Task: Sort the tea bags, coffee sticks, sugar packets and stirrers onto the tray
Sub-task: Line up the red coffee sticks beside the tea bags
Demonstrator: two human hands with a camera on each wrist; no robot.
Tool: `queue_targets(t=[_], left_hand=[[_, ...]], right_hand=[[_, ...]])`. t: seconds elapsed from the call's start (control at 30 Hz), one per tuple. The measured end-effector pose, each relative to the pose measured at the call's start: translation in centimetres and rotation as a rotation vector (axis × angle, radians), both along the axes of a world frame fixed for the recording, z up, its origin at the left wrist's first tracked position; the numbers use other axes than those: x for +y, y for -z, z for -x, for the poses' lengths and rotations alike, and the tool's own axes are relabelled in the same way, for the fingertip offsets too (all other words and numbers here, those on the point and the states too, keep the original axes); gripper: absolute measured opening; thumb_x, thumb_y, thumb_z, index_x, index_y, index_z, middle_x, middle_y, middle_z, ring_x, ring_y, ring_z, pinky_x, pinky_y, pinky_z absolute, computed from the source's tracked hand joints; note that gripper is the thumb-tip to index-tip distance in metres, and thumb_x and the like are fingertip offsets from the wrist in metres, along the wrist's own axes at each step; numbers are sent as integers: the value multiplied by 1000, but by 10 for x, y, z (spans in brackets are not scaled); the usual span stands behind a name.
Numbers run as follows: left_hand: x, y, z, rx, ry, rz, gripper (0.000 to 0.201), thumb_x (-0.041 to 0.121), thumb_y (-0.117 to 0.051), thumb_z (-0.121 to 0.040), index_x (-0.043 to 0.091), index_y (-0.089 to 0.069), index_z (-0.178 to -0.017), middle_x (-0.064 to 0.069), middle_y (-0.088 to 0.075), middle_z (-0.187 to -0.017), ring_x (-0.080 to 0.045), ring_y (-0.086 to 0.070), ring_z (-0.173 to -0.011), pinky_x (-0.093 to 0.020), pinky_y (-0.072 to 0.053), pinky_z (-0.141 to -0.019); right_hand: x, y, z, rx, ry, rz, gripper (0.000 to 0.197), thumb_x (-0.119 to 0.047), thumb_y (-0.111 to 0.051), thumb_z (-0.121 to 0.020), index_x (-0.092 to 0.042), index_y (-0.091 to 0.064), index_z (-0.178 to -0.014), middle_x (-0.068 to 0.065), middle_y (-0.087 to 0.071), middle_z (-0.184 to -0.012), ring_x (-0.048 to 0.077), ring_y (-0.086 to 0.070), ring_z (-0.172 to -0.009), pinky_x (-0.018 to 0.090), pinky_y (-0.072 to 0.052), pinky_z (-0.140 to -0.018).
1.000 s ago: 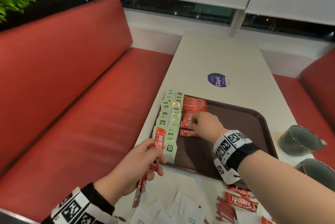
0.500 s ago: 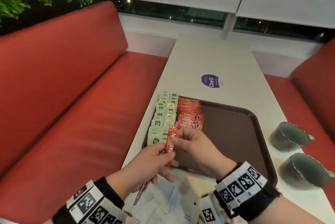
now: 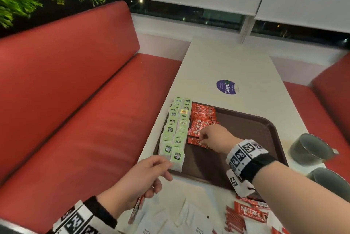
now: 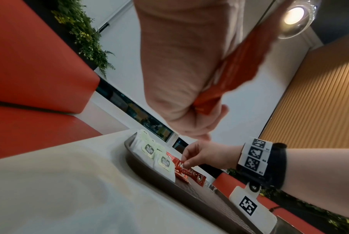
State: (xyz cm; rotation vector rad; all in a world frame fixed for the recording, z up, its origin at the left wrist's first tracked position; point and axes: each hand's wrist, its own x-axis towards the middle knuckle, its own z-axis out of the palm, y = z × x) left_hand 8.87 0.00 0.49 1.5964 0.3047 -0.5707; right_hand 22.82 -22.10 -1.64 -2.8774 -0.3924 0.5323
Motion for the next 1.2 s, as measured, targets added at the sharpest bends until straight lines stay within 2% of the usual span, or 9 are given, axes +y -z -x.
queue_targets(t=[0.17,0.5,0.6,0.67,0.73,0.83,1.0,1.1,1.2], left_hand=[[6,2,-1,5,-24,5,17,23,-54,-95,8,-60,-97,-5,-67,-83,-12,-42,-43,-18,-23,-36],[-4,2,-7,37,-102,122,16,16,-50,-96,1,-56,-99,-12,-63,-80,-13,-43,-47,-20,-27,-37],[-7,-3,-17,58,-249,346,16,14,-44,-98,1,-53,-95,-15,-59,-74,-15,-45,-52,-21,-33,-40],[-7,-9,-23,41,-360,490,20,18,-42,-100,3,-54,-96,-13,-60,-73,-17,-52,-56,-22,-41,-46],[-9,-17,-28,-3,-437,597,22,21,-41,-101,5,-55,-97,-12,-65,-76,-20,-63,-65,-26,-50,-57],[-18,-29,-32,-135,-488,693,24,24,-36,-101,8,-54,-96,-11,-68,-82,-22,-70,-78,-30,-55,-70],[-41,-43,-35,-286,-476,760,27,30,-33,-100,10,-52,-98,-12,-71,-87,-24,-70,-94,-33,-55,-80],[-46,-45,-29,-271,-413,745,31,33,-33,-99,10,-53,-105,-15,-71,-94,-21,-70,-93,-29,-59,-70],[-48,-41,-22,-275,-356,694,32,31,-33,-99,8,-54,-104,-16,-71,-94,-18,-69,-93,-31,-58,-78]], right_hand=[[12,8,-11,-13,-77,142,10,-21,-57,-91,-21,-66,-95,0,-65,-98,22,-58,-94,33,-42,-89],[11,11,-10,-97,-45,142,14,-22,-51,-93,-21,-64,-97,-1,-65,-97,21,-59,-93,36,-42,-90],[13,-3,-1,-203,32,-27,15,-25,-49,-94,-22,-64,-94,-3,-66,-96,20,-60,-91,38,-46,-89],[19,-19,17,-199,43,-227,14,-26,-53,-94,-21,-65,-90,-4,-67,-90,16,-61,-85,33,-49,-79],[29,-32,46,-96,5,-384,20,-31,-56,-93,-19,-64,-80,-5,-63,-76,10,-57,-71,24,-44,-65],[44,-51,90,170,-6,-656,31,-35,-60,-92,-12,-64,-71,-2,-59,-63,6,-50,-58,22,-39,-58],[52,-64,122,391,184,-1100,26,0,-55,-93,-12,-55,-71,-11,-52,-42,-4,-46,-37,8,-35,-44],[45,-62,120,308,255,-1122,23,-7,-52,-96,-13,-59,-75,-4,-61,-57,4,-52,-49,16,-40,-51],[34,-62,120,222,267,-1059,31,-12,-44,-100,-14,-58,-72,-1,-62,-63,7,-51,-54,16,-38,-54]])
